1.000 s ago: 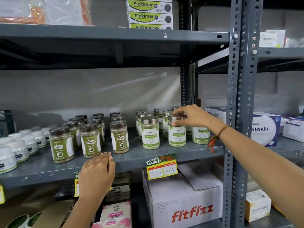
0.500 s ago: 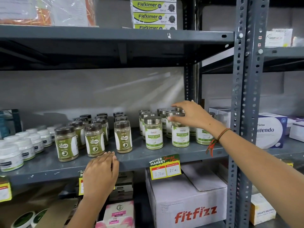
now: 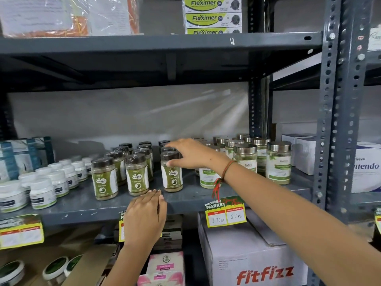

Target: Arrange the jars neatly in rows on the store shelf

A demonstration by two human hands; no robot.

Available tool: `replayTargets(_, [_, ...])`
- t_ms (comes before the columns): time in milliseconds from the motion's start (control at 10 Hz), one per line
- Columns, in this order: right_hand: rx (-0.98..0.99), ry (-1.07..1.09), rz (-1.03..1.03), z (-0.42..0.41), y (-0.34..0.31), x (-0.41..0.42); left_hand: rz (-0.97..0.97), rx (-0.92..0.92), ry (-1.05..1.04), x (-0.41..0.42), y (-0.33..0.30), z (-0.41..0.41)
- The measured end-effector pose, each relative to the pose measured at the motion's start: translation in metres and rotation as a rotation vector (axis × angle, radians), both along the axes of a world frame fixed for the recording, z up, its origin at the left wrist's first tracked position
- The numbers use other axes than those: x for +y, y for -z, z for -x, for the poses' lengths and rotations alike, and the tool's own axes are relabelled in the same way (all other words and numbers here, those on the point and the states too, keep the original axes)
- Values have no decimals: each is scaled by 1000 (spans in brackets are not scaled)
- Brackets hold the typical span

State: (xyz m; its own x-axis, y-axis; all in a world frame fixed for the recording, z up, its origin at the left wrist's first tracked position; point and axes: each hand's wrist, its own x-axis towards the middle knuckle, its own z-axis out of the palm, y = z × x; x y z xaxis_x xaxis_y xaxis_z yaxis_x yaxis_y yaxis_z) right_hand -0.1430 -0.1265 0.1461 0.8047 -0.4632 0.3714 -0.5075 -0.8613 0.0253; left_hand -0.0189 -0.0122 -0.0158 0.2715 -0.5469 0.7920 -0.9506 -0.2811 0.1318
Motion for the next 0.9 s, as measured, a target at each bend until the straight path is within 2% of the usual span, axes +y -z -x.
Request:
replayTargets(100, [32,19,-41,-11,2,-3,0,0,2,1,0,0])
replayTargets(500, [-68,21,-99,-8,5,0,30,-22,28,6,-3,1])
replayTargets(800, [-88,34,-17,-5,11,0,9,-14,60,0,-2,-5])
replayTargets(900, [-165,70,51,-2,11,-1,5,14,61,-2,-2,-6])
